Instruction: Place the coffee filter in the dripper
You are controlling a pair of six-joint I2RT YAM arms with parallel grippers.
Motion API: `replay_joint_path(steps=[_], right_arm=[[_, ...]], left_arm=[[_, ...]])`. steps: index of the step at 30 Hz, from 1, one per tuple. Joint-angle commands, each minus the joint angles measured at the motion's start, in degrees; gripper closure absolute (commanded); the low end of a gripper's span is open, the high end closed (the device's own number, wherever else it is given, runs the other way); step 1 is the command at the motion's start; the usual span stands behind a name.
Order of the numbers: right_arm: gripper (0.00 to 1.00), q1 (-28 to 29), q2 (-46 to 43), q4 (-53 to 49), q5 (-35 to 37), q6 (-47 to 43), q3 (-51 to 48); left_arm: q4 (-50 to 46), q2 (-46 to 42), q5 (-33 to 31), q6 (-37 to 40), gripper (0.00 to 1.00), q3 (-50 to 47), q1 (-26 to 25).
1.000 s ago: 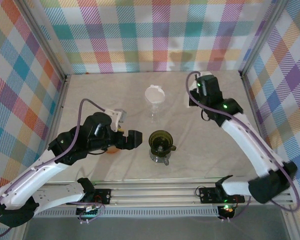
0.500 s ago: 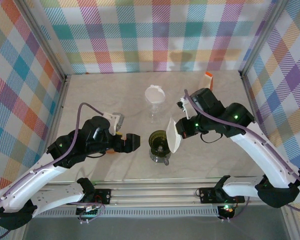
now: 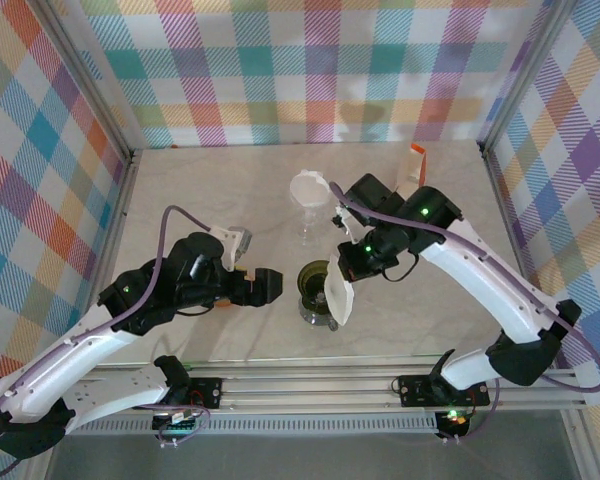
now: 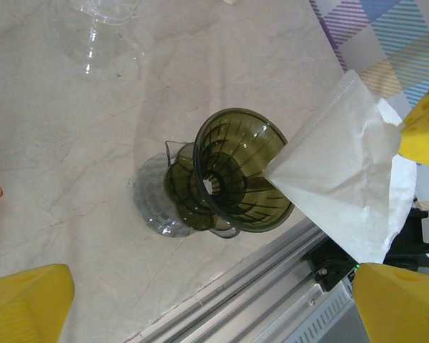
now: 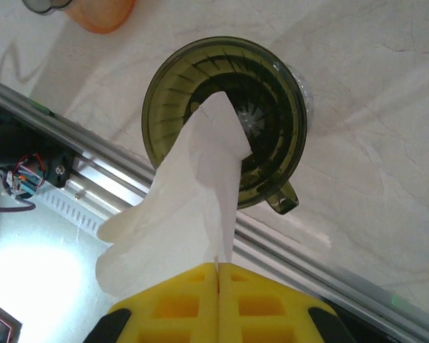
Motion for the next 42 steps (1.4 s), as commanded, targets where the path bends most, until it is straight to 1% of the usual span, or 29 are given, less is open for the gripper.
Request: replay_joint_path(steps=[1,4,9,14,18,22,28,37,39,42], right_arm=[[1.00,0.31,1.46,-1.24,3.30,1.12,3.26],[1.00,0.25,4.37,-3.11,6.60,1.12,5.52],[1.00,0.31,8.89,-3.97,9.35,1.07,8.11],[1.00,0.25,12.76,-3.71,9.46,0.66,8.95],[1.00,0.24,13.89,-2.50,11.05,0.29,7.95],[0.97,0.25,13.79,-0.18,10.47,0.57,6.17],[0.82,0.48,12.65,2.33,10.87,0.82,4.76],[0.47,0.86,7.00,7.24,12.92,0.85,1.69],[0.43,0.95,5.17,9.14,13.54,0.94,0.67],[0.39,1.01,2.11,12.58,14.14,0.83,-1.63]], left_arm=[[1.81,0.18,0.77,0.51,0.00,-0.49,0.53],[1.57,0.52,0.81,0.90,0.00,-0.49,0.53],[2.11,1.83,1.73,1.19,0.00,-0.38,0.53],[3.10,3.13,2.78,1.00,0.00,-0.47,0.53],[3.56,3.69,2.96,0.83,0.00,-0.90,0.53],[3.82,4.38,2.88,0.78,0.00,-1.36,0.54],[4.70,5.60,3.31,0.30,0.00,-1.81,0.50],[4.96,5.42,3.12,-0.07,0.00,-2.20,0.53],[5.30,5.26,3.05,-0.40,0.00,-2.38,0.48],[6.07,5.26,3.18,-0.83,0.00,-2.60,0.54]])
